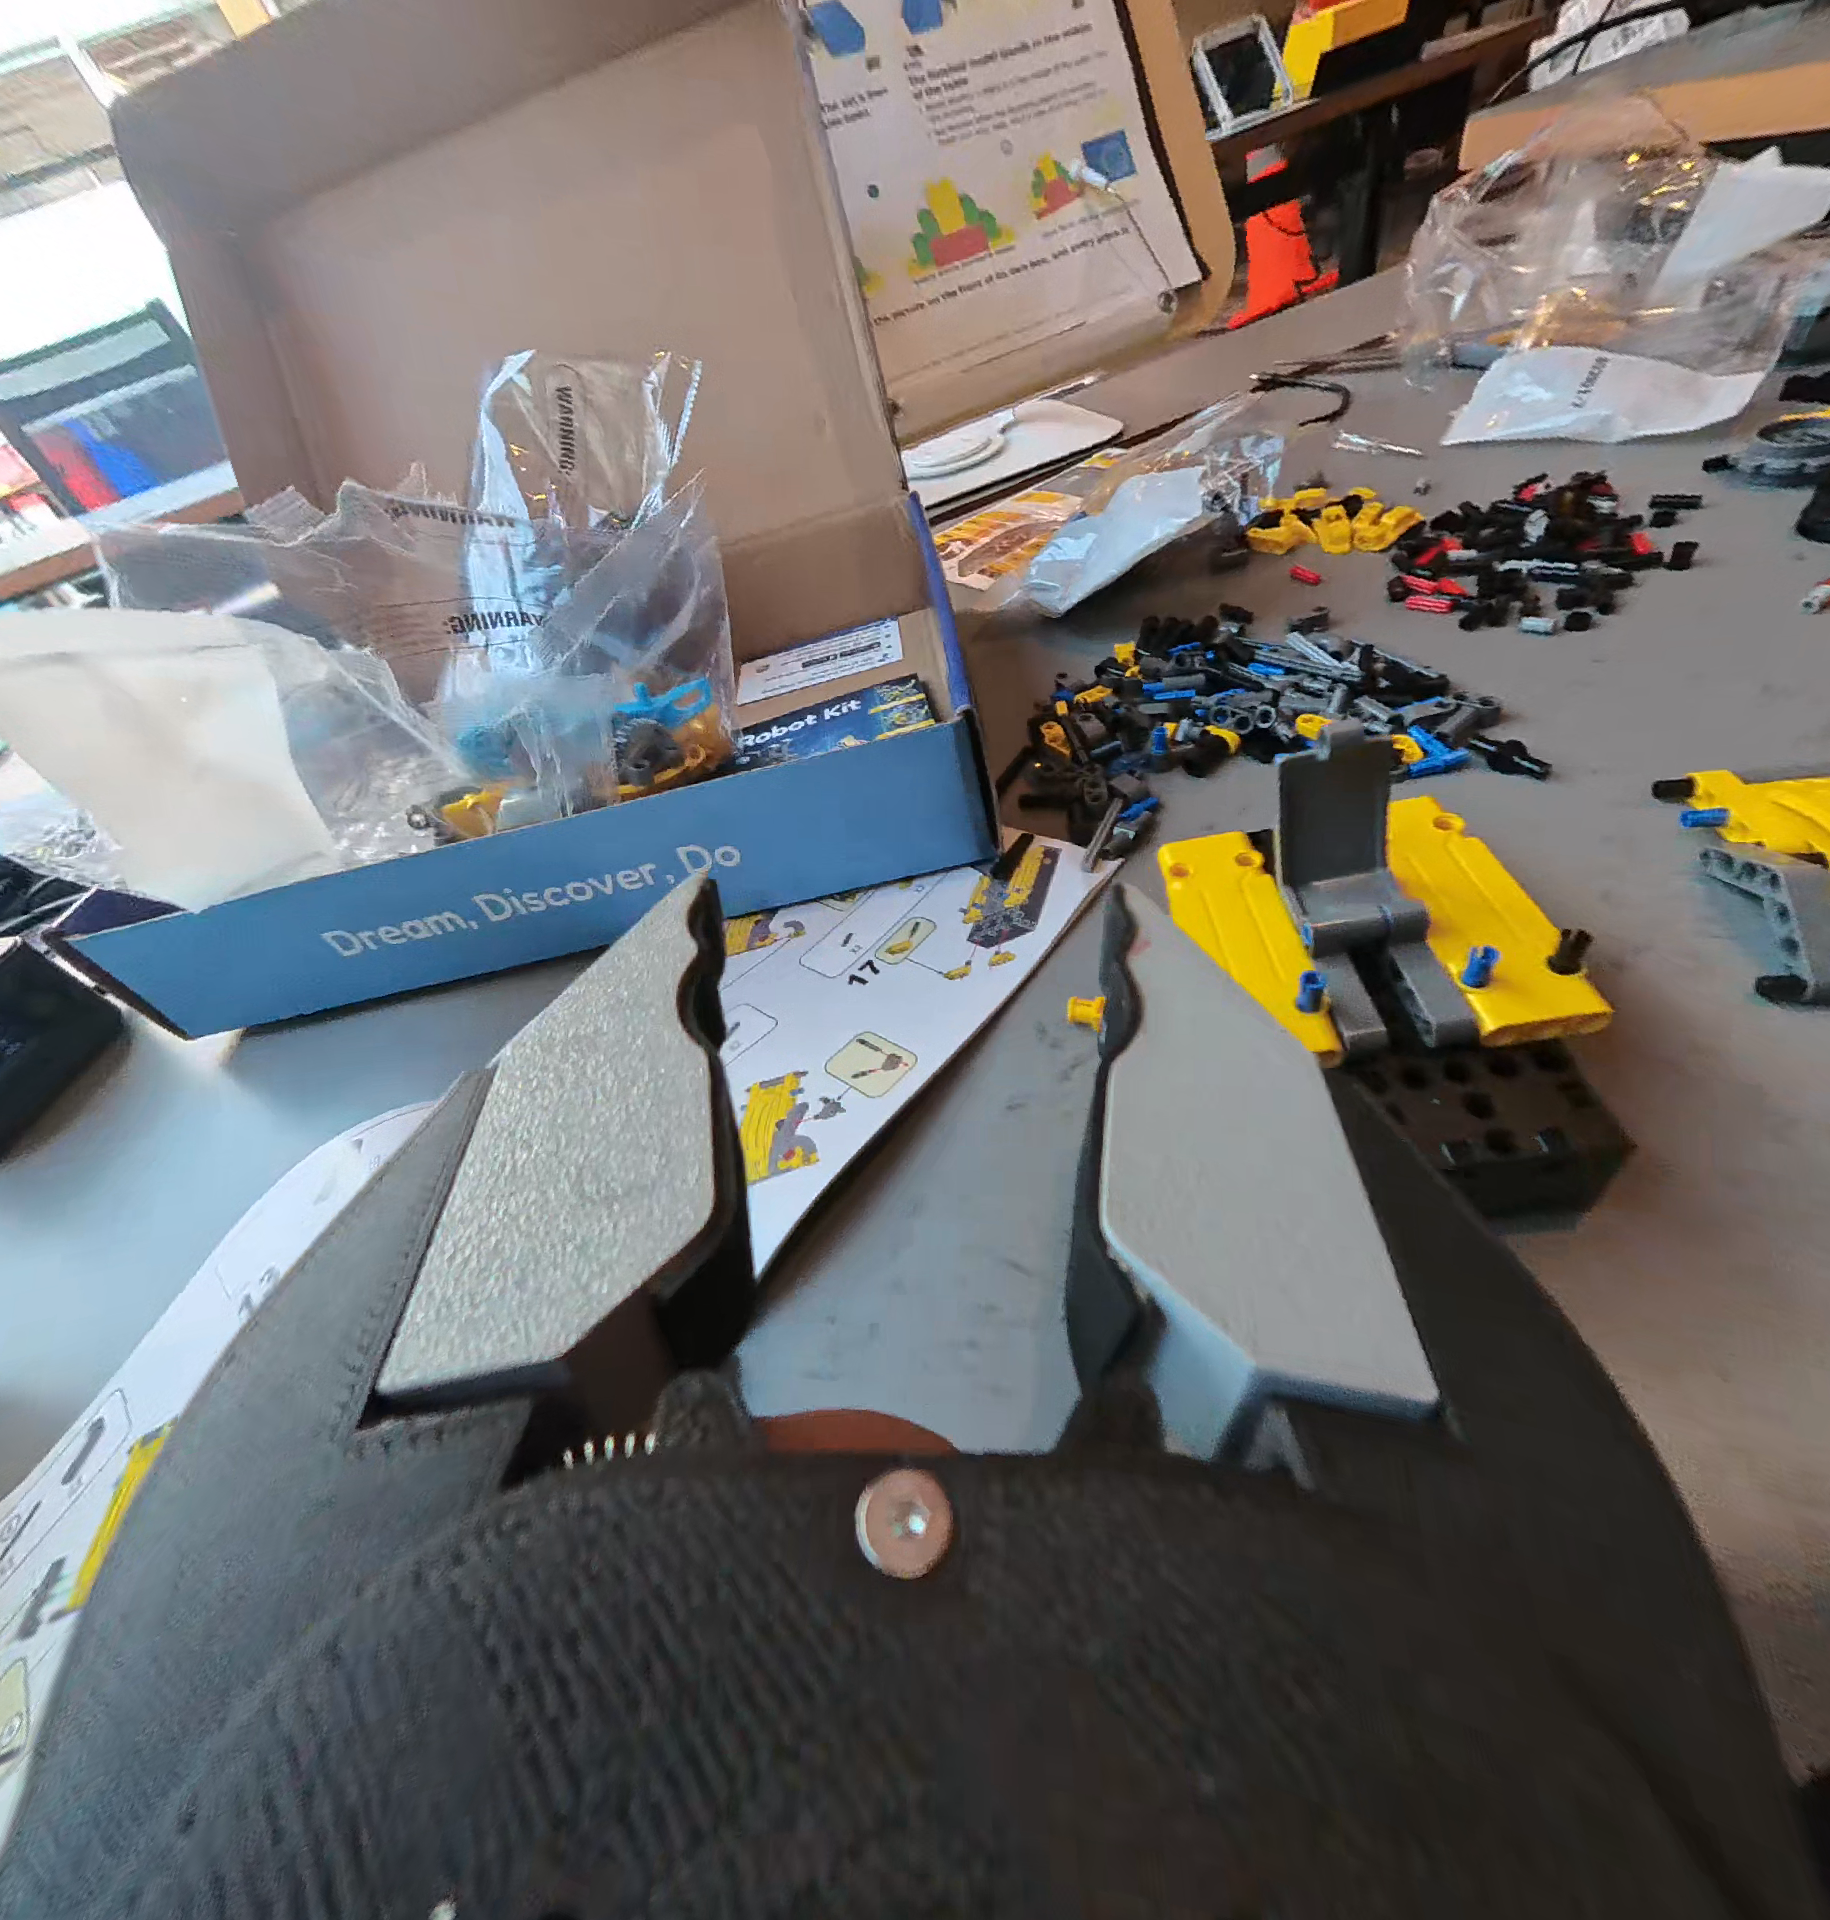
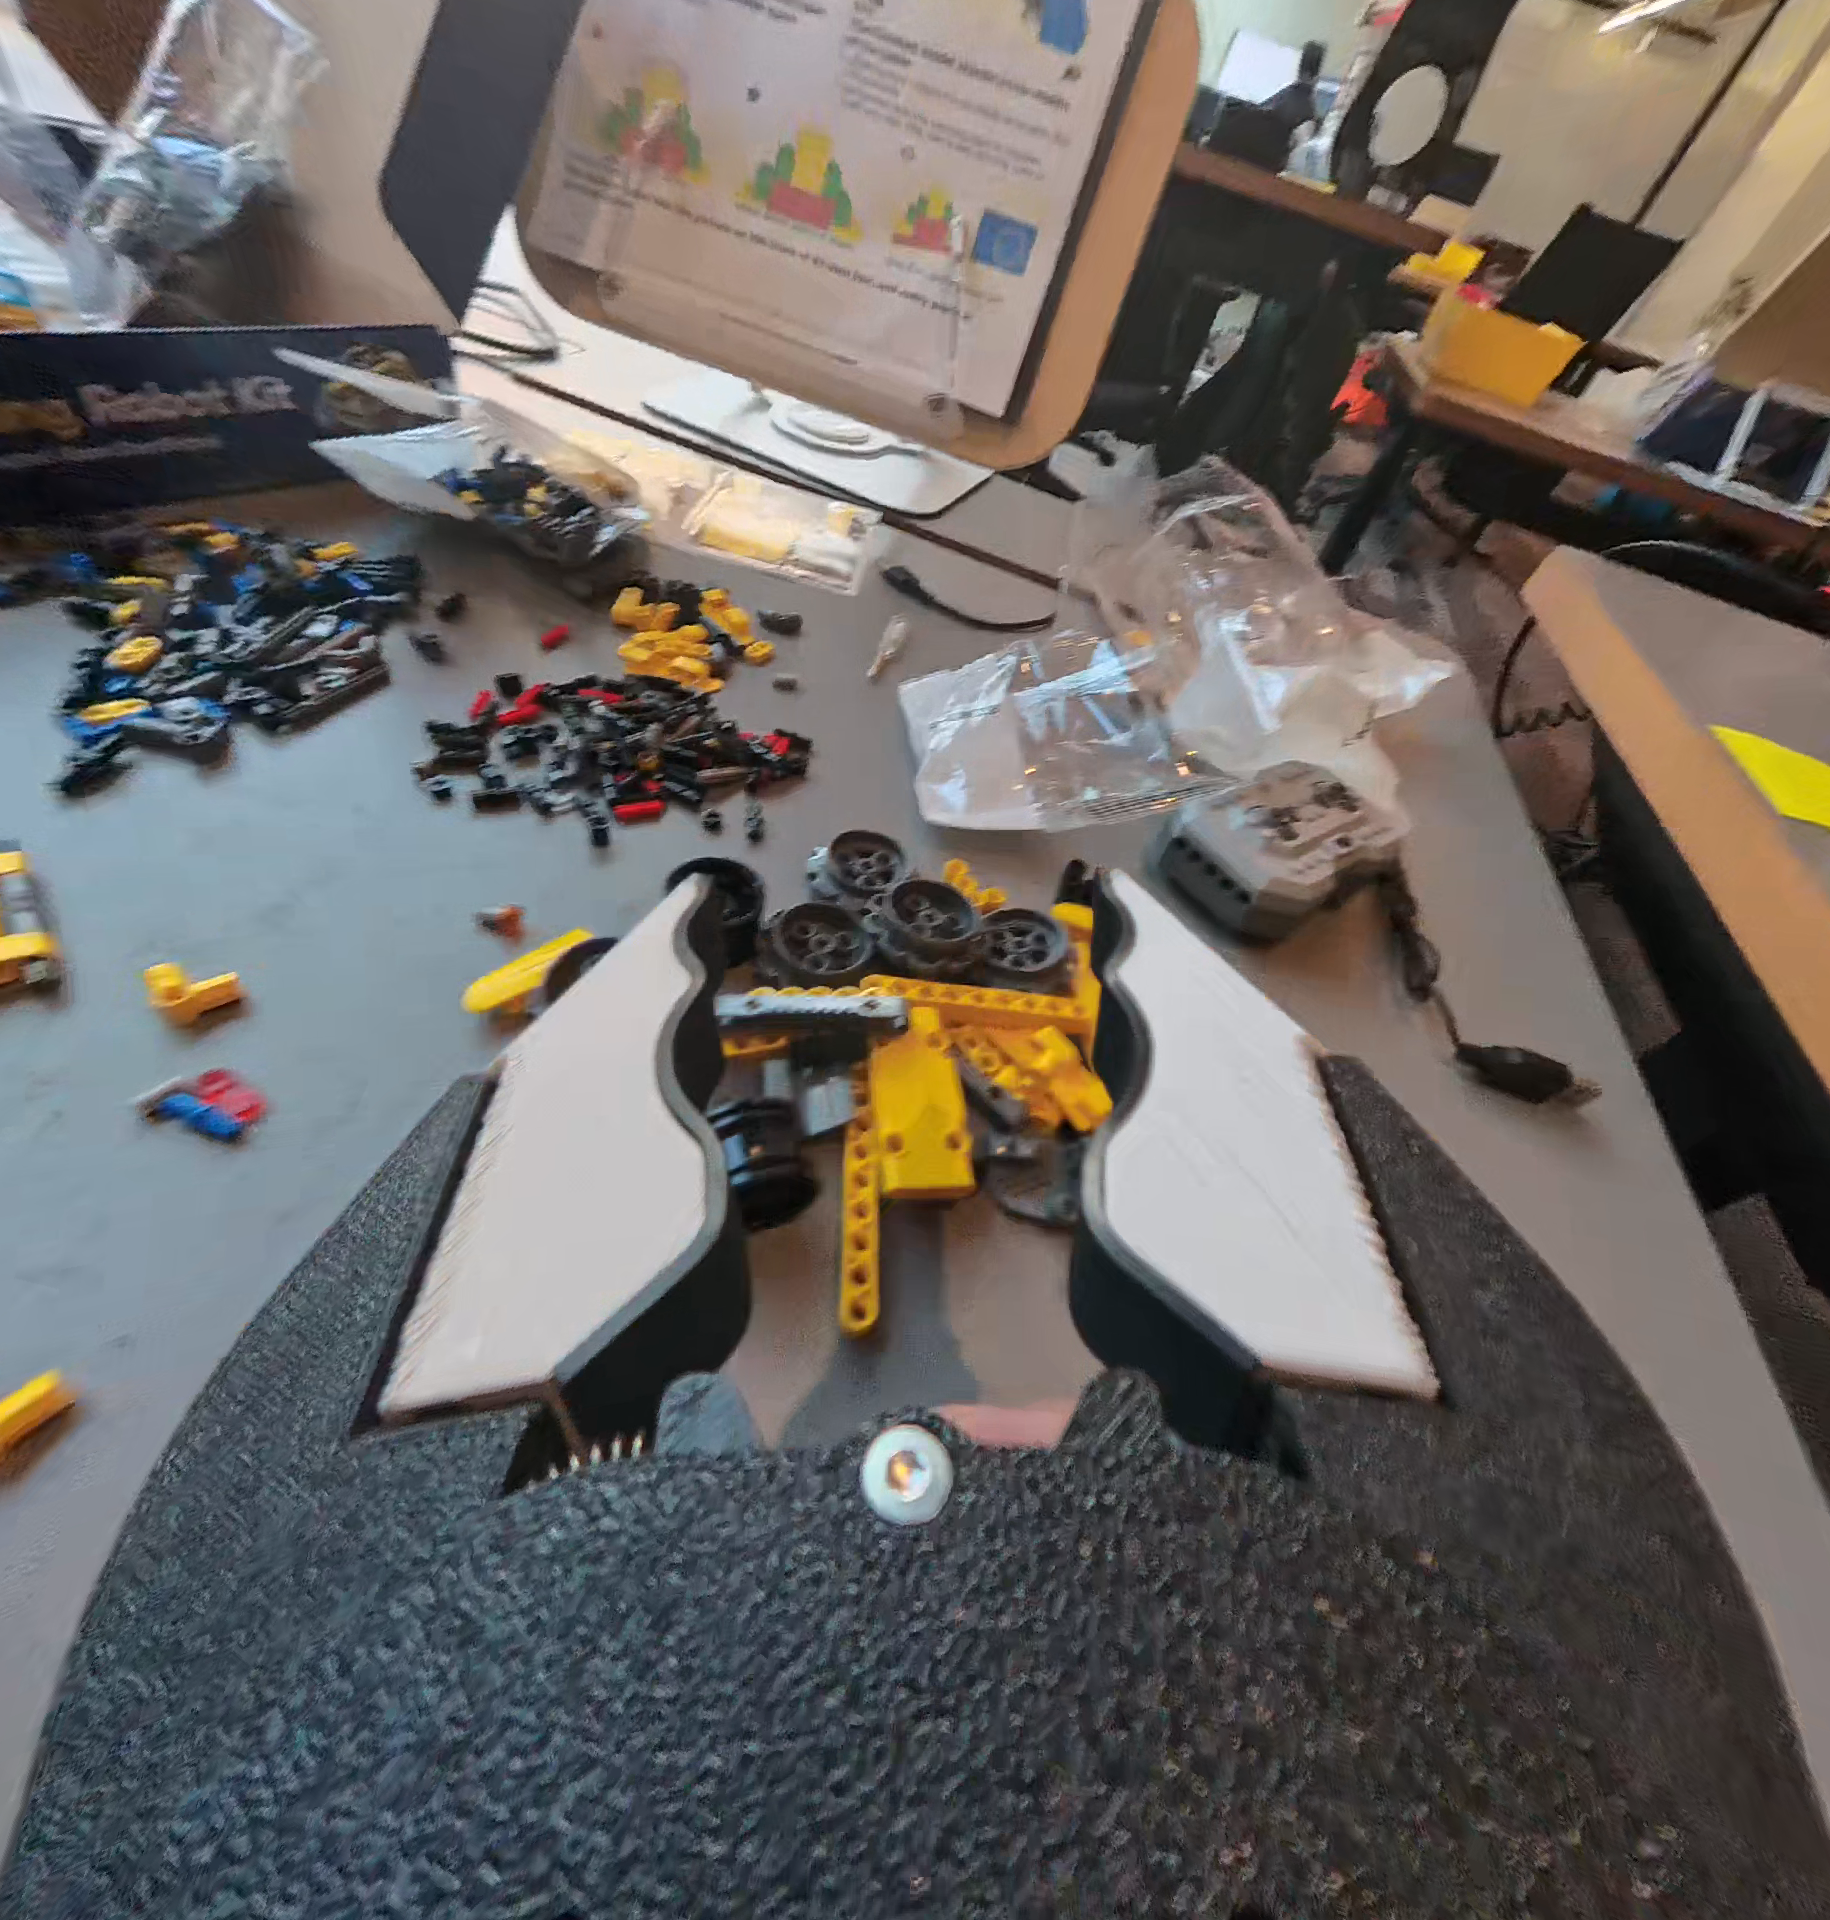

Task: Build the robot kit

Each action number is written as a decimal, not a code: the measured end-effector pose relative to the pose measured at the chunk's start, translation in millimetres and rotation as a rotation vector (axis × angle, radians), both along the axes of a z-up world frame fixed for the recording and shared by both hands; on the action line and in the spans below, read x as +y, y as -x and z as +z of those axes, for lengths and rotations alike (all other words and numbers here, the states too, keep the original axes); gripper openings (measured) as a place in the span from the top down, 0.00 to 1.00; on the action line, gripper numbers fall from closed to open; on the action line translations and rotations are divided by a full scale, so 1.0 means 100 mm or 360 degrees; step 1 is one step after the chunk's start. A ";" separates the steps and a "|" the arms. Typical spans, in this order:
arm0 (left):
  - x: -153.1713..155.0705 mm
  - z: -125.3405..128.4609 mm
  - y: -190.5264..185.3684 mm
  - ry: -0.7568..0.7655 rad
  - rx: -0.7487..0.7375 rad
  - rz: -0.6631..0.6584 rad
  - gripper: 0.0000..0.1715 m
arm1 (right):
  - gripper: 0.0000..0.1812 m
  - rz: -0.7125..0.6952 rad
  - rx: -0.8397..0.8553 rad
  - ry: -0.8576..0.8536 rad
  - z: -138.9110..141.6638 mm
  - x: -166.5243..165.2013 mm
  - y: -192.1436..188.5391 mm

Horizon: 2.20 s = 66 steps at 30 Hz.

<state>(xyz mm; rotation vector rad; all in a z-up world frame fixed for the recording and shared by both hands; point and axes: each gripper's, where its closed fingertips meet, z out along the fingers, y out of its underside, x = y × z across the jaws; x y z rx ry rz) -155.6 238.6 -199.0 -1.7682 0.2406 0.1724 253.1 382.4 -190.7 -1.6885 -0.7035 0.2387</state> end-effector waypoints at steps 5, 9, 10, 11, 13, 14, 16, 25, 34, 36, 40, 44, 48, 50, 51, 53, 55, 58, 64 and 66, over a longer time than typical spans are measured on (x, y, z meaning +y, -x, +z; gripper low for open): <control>0.07 0.03 0.11 -0.0061 0.0087 0.0072 0.62 | 0.61 -0.0015 0.0272 -0.0216 0.25 0.44 -0.21; 0.09 -0.01 0.16 -0.0009 -0.0021 0.0060 0.68 | 0.74 0.0104 0.0352 -0.0337 0.35 0.51 -0.22; 0.10 -0.01 0.18 0.0003 -0.0038 0.0073 0.69 | 0.73 0.0068 0.0379 -0.0330 0.32 0.55 -0.28; 0.10 -0.02 0.19 0.0011 -0.0037 0.0095 0.69 | 0.71 0.0045 0.0433 -0.0283 0.29 0.57 -0.32; 0.12 -0.05 0.22 0.0034 -0.0002 0.0139 0.69 | 0.67 0.0065 0.0505 -0.0203 0.26 0.59 -0.31; 0.13 -0.07 0.22 0.0062 0.0009 0.0144 0.70 | 0.68 0.0063 0.0487 -0.0201 0.25 0.59 -0.31; 0.14 -0.10 0.22 0.0090 -0.0011 0.0140 0.69 | 0.70 0.0083 0.0448 -0.0222 0.25 0.58 -0.26; 0.01 0.16 0.25 -0.0198 -0.0057 0.0147 0.78 | 0.88 0.0163 0.0423 -0.0410 0.43 0.38 -0.23; -0.46 0.41 -0.38 -0.0495 -0.0139 -0.0071 0.83 | 1.00 0.0027 0.0140 -0.0393 0.24 0.47 -0.25; -0.60 0.35 -0.64 -0.0434 -0.0156 -0.0165 0.83 | 1.00 -0.0018 0.0060 -0.0441 0.24 0.48 -0.25; -0.74 0.21 -0.79 -0.0411 -0.0013 -0.0240 0.89 | 1.00 -0.0056 -0.0018 -0.0456 0.21 0.49 -0.24; -0.70 0.03 -0.78 -0.0157 -0.0101 -0.0345 0.88 | 1.00 -0.0084 0.0019 -0.0455 0.23 0.47 -0.29; -0.59 -0.11 -0.63 0.0052 -0.0184 -0.0330 0.77 | 1.00 -0.0095 0.0107 -0.0450 0.27 0.47 -0.36; -0.55 -0.11 -0.56 0.0076 -0.0185 -0.0347 0.74 | 1.00 -0.0097 0.0143 -0.0444 0.29 0.46 -0.39; -0.55 -0.13 -0.55 0.0095 -0.0190 -0.0384 0.74 | 1.00 -0.0102 0.0155 -0.0440 0.29 0.46 -0.40; -0.57 -0.20 -0.60 0.0181 -0.0226 -0.0535 0.74 | 1.00 -0.0119 0.0172 -0.0463 0.32 0.46 -0.42; -0.61 -0.28 -0.64 0.0248 -0.0258 -0.0651 0.74 | 1.00 -0.0138 0.0171 -0.0519 0.37 0.46 -0.44; -0.64 -0.31 -0.67 0.0265 -0.0250 -0.0718 0.76 | 1.00 -0.0170 0.0135 -0.0540 0.38 0.48 -0.45; -0.67 -0.31 -0.71 0.0251 -0.0287 -0.0794 0.81 | 1.00 -0.0222 0.0042 -0.0478 0.26 0.57 -0.45; -0.69 -0.29 -0.71 0.0238 -0.0323 -0.0819 0.81 | 1.00 -0.0229 0.0000 -0.0467 0.23 0.58 -0.43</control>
